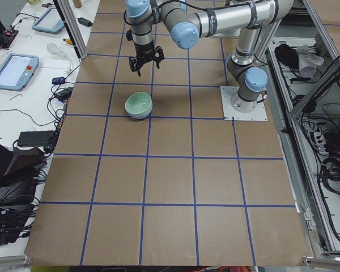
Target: Stack green bowl on blue bowl
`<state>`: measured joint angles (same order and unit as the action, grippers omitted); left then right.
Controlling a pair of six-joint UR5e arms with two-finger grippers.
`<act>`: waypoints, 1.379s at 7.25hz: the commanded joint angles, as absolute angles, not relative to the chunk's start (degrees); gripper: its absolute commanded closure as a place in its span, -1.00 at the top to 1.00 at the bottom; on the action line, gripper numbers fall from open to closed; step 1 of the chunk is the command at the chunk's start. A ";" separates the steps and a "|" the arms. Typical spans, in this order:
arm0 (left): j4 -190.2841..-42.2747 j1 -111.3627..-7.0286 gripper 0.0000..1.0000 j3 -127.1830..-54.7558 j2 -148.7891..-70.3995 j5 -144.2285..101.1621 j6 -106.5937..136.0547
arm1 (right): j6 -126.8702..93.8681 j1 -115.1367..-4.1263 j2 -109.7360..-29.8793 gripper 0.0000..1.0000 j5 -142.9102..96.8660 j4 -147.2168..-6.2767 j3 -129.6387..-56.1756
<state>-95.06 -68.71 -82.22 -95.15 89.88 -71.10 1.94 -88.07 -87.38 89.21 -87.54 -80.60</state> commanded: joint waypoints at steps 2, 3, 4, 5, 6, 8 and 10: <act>-97.20 -77.47 1.00 -82.44 -92.20 90.00 -34.20 | 1.93 -88.07 -87.36 1.00 89.12 -87.54 -80.60; -97.47 -82.30 1.00 -82.35 -92.81 89.91 -23.92 | 1.93 -88.07 -87.36 1.00 89.12 -87.54 -80.60; -97.04 -86.88 1.00 -82.27 -93.68 89.65 -13.47 | 1.93 -88.07 -87.36 1.00 89.12 -87.54 -80.60; -96.77 -90.40 1.00 -82.35 -94.04 89.74 -6.83 | 1.93 -88.07 -87.36 1.00 89.12 -87.54 -80.60; -96.07 -92.01 1.00 -82.35 -94.39 89.65 -1.72 | 1.93 -88.07 -87.45 1.00 89.12 -87.54 -80.60; -95.89 -92.02 1.00 -81.92 -94.31 89.74 0.17 | 1.93 -88.07 -87.45 1.00 89.12 -87.54 -80.60; -94.93 -91.76 1.00 -81.83 -94.04 89.56 -0.52 | 1.93 -88.07 -87.45 1.00 89.21 -87.54 -80.60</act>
